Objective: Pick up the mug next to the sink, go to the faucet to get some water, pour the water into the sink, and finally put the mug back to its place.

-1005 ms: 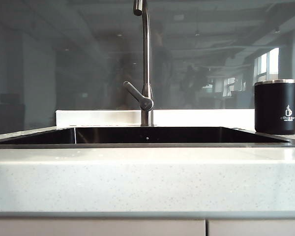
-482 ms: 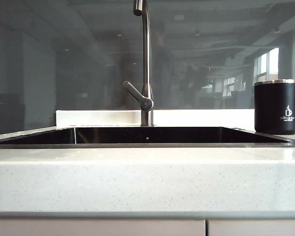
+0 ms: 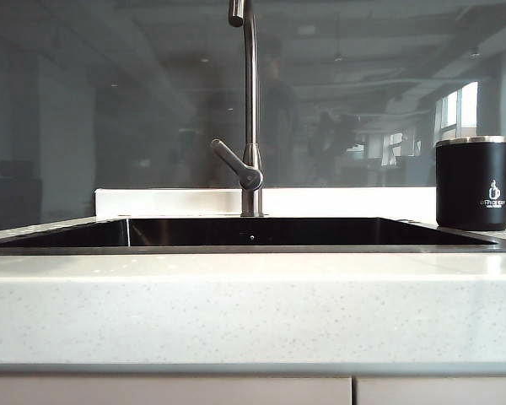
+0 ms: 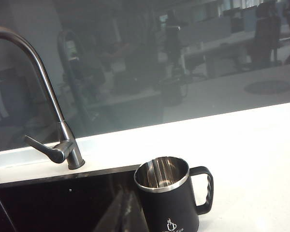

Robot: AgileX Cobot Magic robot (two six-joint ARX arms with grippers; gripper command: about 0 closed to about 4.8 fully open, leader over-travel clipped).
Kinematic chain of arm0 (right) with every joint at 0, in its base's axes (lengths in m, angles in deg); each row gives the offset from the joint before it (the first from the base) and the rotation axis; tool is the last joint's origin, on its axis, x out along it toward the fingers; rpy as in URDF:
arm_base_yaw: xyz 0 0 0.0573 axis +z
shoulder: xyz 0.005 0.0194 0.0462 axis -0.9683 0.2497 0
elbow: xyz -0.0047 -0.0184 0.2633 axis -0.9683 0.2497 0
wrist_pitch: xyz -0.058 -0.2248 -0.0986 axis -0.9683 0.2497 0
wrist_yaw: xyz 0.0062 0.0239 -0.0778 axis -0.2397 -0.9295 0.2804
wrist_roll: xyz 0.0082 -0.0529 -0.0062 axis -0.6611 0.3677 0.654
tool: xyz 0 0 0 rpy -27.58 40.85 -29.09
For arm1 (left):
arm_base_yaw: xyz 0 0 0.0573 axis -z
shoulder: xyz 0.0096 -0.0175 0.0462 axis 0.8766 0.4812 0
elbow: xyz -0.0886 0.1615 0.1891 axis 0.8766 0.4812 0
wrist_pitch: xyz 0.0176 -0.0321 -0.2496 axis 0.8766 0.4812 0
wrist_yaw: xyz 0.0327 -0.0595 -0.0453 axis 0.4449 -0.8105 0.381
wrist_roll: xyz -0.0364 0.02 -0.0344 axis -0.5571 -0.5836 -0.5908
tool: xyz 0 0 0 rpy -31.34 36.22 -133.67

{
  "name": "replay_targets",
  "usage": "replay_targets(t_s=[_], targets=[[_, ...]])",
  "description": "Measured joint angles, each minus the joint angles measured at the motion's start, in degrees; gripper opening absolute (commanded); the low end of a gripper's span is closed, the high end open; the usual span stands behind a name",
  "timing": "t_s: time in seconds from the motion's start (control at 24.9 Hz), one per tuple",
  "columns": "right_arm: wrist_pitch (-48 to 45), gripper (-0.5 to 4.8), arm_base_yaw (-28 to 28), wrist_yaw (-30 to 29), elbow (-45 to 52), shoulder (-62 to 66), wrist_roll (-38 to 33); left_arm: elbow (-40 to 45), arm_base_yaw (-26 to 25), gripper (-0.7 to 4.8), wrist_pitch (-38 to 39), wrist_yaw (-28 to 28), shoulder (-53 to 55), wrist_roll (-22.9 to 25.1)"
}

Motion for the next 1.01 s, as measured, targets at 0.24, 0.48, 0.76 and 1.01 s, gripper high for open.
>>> replay_targets(t_s=[0.24, 0.48, 0.76, 1.01], targets=[[0.0, -0.01, 0.0, 0.0, 0.0, 0.0, 0.0, 5.1, 0.8, 4.79, -2.6, 3.9, -0.1, 2.9], [0.0, -0.01, 0.0, 0.0, 0.0, 0.0, 0.0, 11.8, 0.7, 4.79, -14.2, 6.7, -0.1, 6.1], [0.0, -0.01, 0.0, 0.0, 0.0, 0.0, 0.0, 17.6, 1.1, 4.79, -20.3, 7.6, -0.2, 6.2], [0.1, -0.01, 0.0, 0.0, 0.0, 0.0, 0.0, 17.7, 1.2, 4.79, -18.9, 7.5, -0.1, 6.2]])
